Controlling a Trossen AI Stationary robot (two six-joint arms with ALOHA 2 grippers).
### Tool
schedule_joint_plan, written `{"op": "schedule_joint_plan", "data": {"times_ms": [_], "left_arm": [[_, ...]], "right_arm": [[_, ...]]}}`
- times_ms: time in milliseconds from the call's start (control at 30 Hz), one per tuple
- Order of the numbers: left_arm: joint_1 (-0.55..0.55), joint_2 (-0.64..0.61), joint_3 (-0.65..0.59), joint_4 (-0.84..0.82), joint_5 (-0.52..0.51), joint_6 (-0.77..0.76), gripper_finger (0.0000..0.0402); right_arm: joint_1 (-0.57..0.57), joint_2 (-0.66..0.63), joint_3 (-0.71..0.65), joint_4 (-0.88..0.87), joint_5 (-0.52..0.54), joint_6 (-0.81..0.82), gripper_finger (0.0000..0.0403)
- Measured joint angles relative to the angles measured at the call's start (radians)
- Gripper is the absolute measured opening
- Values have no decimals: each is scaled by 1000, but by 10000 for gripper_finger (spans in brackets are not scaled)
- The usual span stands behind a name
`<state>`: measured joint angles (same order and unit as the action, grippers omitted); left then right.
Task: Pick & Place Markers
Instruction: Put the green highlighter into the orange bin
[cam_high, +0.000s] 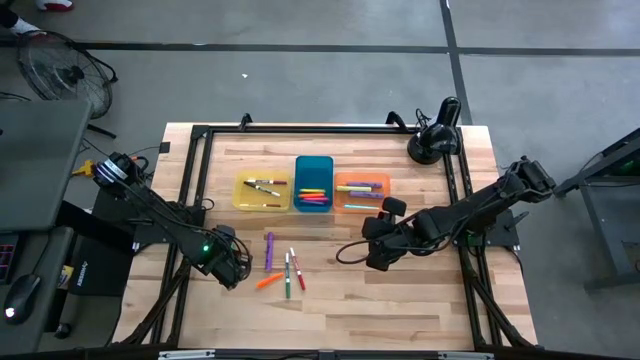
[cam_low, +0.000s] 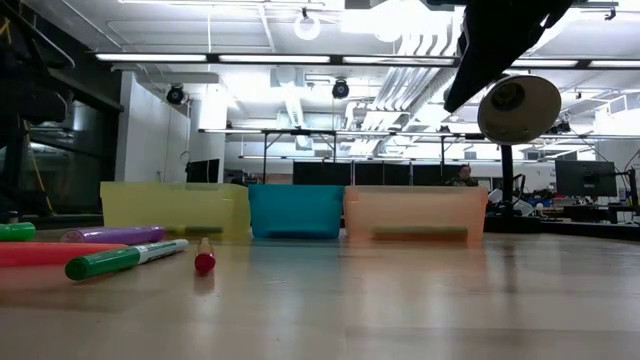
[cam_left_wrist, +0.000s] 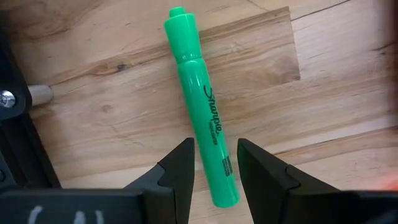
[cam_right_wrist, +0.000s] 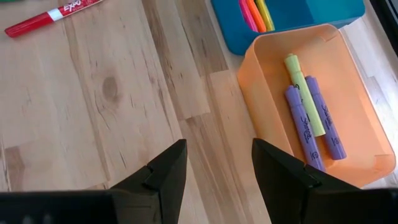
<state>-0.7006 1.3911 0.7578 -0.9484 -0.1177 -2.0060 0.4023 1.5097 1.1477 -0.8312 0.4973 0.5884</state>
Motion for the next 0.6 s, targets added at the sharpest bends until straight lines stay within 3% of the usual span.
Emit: {"op": "schedule_joint_plan", "data": {"times_ms": [167,400,600], "left_arm": [[0,0,-9,11,0,0,117],[0,-5,-154,202,47,-16,117],[0,-7,-190,226,66,-21,117]], "right_arm": [[6,0,0,4,0,0,170],[35,0,0,7,2,15,169],[44,0,-1,18,8,17,169]]}}
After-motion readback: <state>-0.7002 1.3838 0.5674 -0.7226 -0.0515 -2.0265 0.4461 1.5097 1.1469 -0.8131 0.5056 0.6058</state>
